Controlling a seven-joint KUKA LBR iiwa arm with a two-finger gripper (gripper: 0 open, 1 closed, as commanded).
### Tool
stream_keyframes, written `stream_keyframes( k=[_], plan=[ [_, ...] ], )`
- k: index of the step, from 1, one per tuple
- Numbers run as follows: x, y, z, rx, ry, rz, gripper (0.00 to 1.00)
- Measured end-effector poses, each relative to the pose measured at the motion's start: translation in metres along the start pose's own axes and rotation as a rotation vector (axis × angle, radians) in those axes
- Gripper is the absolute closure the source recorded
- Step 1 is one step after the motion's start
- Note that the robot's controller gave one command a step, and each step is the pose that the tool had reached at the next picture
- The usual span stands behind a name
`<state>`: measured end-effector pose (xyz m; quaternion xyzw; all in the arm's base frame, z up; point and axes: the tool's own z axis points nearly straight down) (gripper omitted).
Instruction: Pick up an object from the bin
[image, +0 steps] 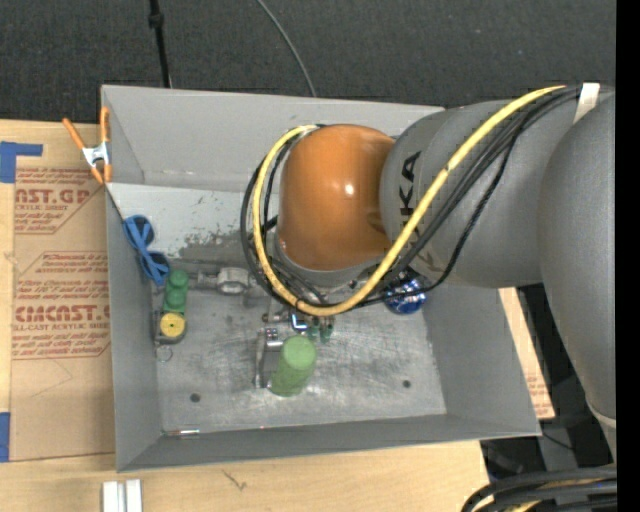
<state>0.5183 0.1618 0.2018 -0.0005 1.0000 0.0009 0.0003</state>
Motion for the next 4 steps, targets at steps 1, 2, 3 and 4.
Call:
stream_keyframes(
  k=[1, 2, 3, 4],
  plan=[
    [-0.024, -0.081, 0.085, 0.006, 0.006, 0.091, 0.00],
    [-0.023, -0.077, 0.114, -0.004, -0.007, 0.067, 0.00],
    [-0.021, -0.076, 0.113, -0.003, 0.014, 0.067, 1.00],
    [-0.003, -0.072, -0.006, 0.001, -0.005, -0.531, 1.00]
  ],
)
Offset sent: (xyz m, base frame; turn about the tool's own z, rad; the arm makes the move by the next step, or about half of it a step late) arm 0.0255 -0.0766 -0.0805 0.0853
